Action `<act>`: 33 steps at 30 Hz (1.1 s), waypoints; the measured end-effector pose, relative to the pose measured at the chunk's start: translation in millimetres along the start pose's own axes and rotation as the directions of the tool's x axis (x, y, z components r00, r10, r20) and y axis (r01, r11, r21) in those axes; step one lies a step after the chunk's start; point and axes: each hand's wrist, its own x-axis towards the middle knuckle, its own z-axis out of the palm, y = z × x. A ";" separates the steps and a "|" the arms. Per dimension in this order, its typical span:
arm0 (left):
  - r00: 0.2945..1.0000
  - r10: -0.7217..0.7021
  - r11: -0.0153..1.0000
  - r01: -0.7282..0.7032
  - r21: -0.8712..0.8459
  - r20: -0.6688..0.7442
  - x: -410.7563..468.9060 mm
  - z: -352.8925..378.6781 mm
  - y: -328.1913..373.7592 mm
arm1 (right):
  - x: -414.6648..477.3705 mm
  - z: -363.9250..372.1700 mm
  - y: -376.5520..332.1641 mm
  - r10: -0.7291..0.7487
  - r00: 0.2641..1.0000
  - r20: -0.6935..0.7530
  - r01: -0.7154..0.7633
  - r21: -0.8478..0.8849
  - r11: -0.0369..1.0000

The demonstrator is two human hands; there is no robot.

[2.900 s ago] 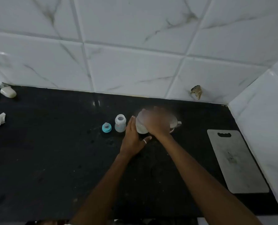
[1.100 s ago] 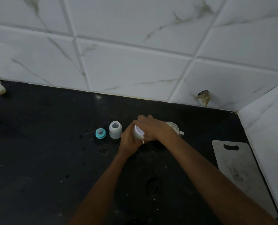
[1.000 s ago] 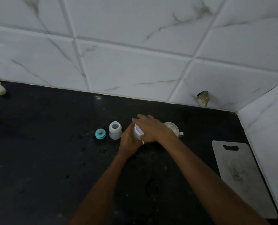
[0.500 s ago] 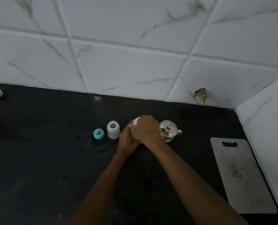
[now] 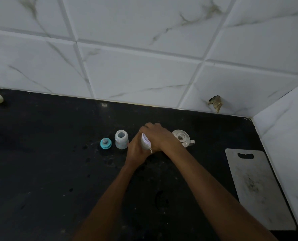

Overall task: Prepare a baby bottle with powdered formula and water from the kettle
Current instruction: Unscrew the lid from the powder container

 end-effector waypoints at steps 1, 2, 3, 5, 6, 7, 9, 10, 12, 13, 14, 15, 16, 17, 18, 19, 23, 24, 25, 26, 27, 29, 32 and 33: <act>1.000 -0.001 1.000 0.001 -0.020 -0.003 -0.3 -0.6 1.5 | -1.3 -0.8 0.5 0.013 1.000 0.009 -0.013 0.012 1.000; 1.000 0.012 0.999 -0.013 -0.043 -0.006 -0.6 -1.0 2.2 | -3.5 -2.1 0.1 0.039 0.999 0.009 -0.039 0.030 0.999; 0.999 0.038 0.997 -0.039 -0.069 -0.013 -1.3 -1.1 1.1 | -5.7 -3.7 -1.4 0.079 0.997 -0.014 -0.078 0.052 0.996; 0.998 0.053 0.994 -0.057 -0.097 -0.045 -4.3 -2.5 1.8 | -9.1 -5.9 -7.3 0.211 0.968 -0.136 -0.198 0.101 0.975; 0.998 0.045 0.994 -0.049 -0.097 -0.049 -5.1 -2.8 2.1 | -8.8 -5.8 -10.1 0.293 0.937 -0.192 -0.271 0.137 0.953; 0.998 0.042 0.994 -0.045 -0.096 -0.037 -5.4 -3.7 6.4 | -7.6 -5.1 -12.6 0.371 0.903 -0.218 -0.334 0.190 0.923; 1.000 0.029 0.999 -0.028 -0.020 0.007 -4.6 -3.4 10.3 | -4.0 -1.5 -16.9 0.472 0.857 -0.208 -0.404 0.297 0.865; 0.999 0.021 0.999 -0.023 0.043 0.044 -4.3 -3.2 11.4 | -2.4 0.9 -18.2 0.491 0.849 -0.197 -0.415 0.329 0.848; 0.997 0.004 0.997 -0.010 0.081 0.072 -1.4 -0.9 7.7 | -0.5 5.5 -20.1 0.489 0.851 -0.189 -0.410 0.343 0.845; 0.998 -0.012 0.998 0.008 0.065 0.059 -0.2 -0.2 5.2 | -0.4 7.0 -21.3 0.482 0.855 -0.192 -0.403 0.337 0.851; 0.998 -0.020 0.998 0.017 0.061 0.052 -0.3 -0.9 5.5 | -0.6 8.1 -21.5 0.471 0.860 -0.197 -0.394 0.330 0.858; 0.999 -0.012 0.998 0.009 0.069 0.048 -0.7 -1.0 5.4 | -1.2 8.4 -21.2 0.459 0.865 -0.205 -0.384 0.318 0.867; 0.999 0.005 0.998 -0.008 0.067 0.043 -1.4 -1.6 6.0 | -1.7 8.2 -20.7 0.441 0.872 -0.212 -0.373 0.295 0.880; 1.000 0.022 0.999 -0.023 0.038 0.021 -1.2 -1.8 5.0 | -2.8 6.9 -20.2 0.414 0.885 -0.212 -0.357 0.259 0.897; 1.000 0.024 1.000 -0.024 -0.003 0.005 -1.8 -1.7 3.9 | -3.9 5.2 -19.2 0.379 0.903 -0.203 -0.336 0.216 0.917; 1.000 0.026 0.999 -0.026 -0.024 -0.006 -1.4 -1.2 2.4 | -5.0 3.4 -17.9 0.339 0.923 -0.185 -0.308 0.174 0.935; 0.999 0.036 0.998 -0.037 -0.051 -0.021 -1.4 0.3 -5.2 | -11.6 -5.8 -14.0 0.209 0.972 -0.110 -0.202 0.073 0.977; 0.999 0.036 0.998 -0.037 -0.051 -0.017 -1.1 0.3 -4.5 | -13.2 -7.1 -13.5 0.189 0.976 -0.108 -0.183 0.063 0.981; 0.999 0.032 0.998 -0.033 -0.056 -0.017 -1.3 0.1 -3.9 | -14.1 -7.8 -13.7 0.172 0.979 -0.108 -0.167 0.058 0.984; 0.999 0.028 0.998 -0.029 -0.059 -0.015 -1.5 0.3 -3.8 | -15.1 -7.9 -13.8 0.158 0.981 -0.110 -0.153 0.056 0.987; 1.000 0.027 0.998 -0.028 -0.059 -0.015 -1.7 0.5 -3.5 | -16.3 -7.6 -13.8 0.150 0.982 -0.114 -0.144 0.060 0.988; 0.999 0.038 0.997 -0.039 -0.063 -0.014 -1.0 1.1 -3.3 | -20.5 -5.3 -12.5 0.155 0.977 -0.147 -0.143 0.089 0.986; 0.998 0.056 0.995 -0.057 -0.079 -0.020 -1.7 1.4 -4.0 | -33.0 4.1 -8.2 0.214 0.946 -0.245 -0.171 0.185 0.968; 0.998 0.058 0.995 -0.060 -0.083 -0.025 -3.2 0.5 -2.2 | -39.1 9.4 -6.4 0.242 0.930 -0.277 -0.184 0.219 0.958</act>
